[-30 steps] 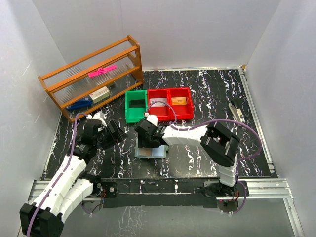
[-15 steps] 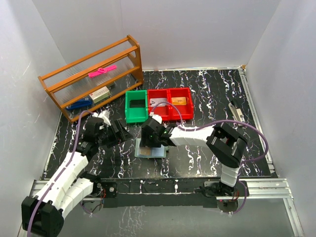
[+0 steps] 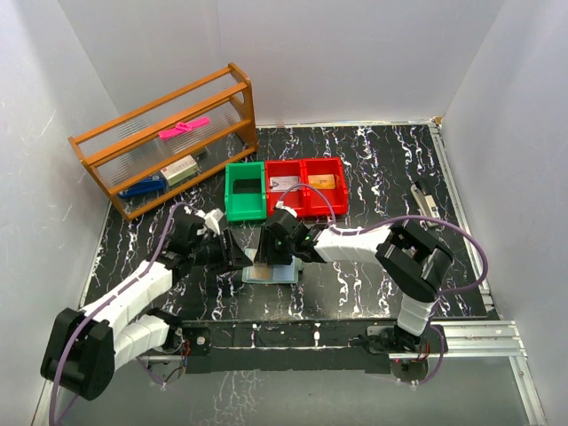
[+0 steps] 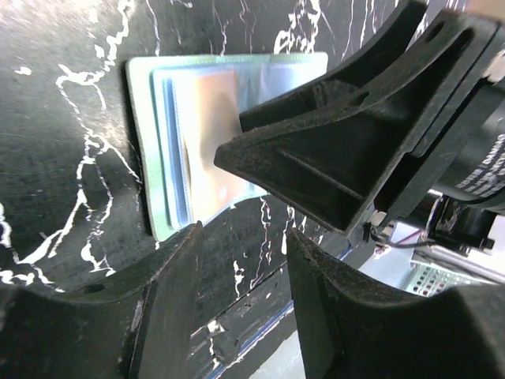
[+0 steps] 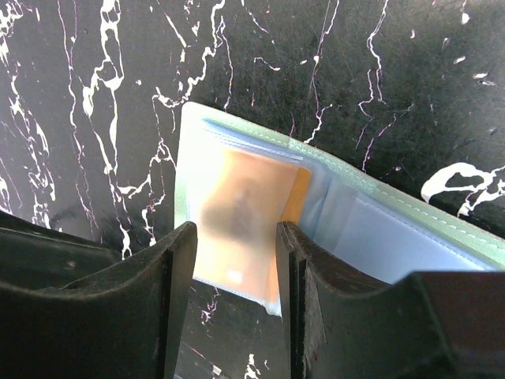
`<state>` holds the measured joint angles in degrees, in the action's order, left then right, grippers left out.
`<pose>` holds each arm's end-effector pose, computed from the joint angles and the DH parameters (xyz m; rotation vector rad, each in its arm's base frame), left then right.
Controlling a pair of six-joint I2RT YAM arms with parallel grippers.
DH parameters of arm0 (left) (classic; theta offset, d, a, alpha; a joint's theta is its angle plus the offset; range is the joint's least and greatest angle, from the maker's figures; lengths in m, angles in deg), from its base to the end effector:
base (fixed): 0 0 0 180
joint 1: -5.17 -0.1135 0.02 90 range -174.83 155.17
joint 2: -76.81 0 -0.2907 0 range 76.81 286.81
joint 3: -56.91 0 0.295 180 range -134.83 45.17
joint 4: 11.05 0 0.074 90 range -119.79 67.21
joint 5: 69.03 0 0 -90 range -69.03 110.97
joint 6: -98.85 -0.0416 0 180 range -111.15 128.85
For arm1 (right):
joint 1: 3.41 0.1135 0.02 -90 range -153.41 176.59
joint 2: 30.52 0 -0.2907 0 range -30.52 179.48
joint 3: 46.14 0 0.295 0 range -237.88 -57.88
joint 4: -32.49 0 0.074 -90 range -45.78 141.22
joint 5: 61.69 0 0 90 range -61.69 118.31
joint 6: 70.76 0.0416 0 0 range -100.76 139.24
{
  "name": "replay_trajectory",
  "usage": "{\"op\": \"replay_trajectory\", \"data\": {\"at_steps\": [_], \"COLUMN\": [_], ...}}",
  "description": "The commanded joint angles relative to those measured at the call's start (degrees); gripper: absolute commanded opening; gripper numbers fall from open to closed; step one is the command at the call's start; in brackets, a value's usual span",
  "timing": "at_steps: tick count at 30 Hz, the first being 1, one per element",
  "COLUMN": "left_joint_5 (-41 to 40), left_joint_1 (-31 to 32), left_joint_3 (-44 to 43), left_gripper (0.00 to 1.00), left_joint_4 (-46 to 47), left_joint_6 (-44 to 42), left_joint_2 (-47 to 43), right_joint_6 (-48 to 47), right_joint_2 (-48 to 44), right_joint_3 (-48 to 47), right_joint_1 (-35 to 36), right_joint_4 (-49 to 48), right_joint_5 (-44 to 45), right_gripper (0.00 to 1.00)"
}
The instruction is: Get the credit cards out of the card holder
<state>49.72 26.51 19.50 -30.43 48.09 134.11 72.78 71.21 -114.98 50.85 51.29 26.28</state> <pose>0.2031 -0.1008 0.1878 -0.0849 2.4052 -1.1000 0.2315 0.3243 0.1472 -0.0332 2.6691 0.7770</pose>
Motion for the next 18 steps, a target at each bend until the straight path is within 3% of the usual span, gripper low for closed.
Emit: {"op": "replay_trajectory", "data": {"at_steps": [1,5,11,18], "left_joint_5": [1.1,-8.0,-23.6,-26.7], "left_joint_1": [3.5,4.5,4.5,4.5], "left_joint_3": [0.2,-0.8,-1.5,-2.7], "left_gripper": [0.43,0.4,0.41,0.45], "left_joint_4": [3.7,-0.4,-8.6,-13.1], "left_joint_6": [0.9,2.2,5.4,5.9], "left_joint_2": [2.5,0.1,-14.3,-17.3], "right_joint_6": [-0.2,-0.6,-2.6,-2.5], "right_joint_2": [1.8,1.6,2.4,10.4], "right_joint_3": [1.8,-0.4,-6.2,-14.6], "right_joint_1": [0.3,0.4,1.4,4.9], "right_joint_4": [2.8,6.1,12.6,21.6], "right_joint_5": [-0.4,1.7,6.5,11.4], "right_gripper": [0.43,0.51,0.63,0.64]}}
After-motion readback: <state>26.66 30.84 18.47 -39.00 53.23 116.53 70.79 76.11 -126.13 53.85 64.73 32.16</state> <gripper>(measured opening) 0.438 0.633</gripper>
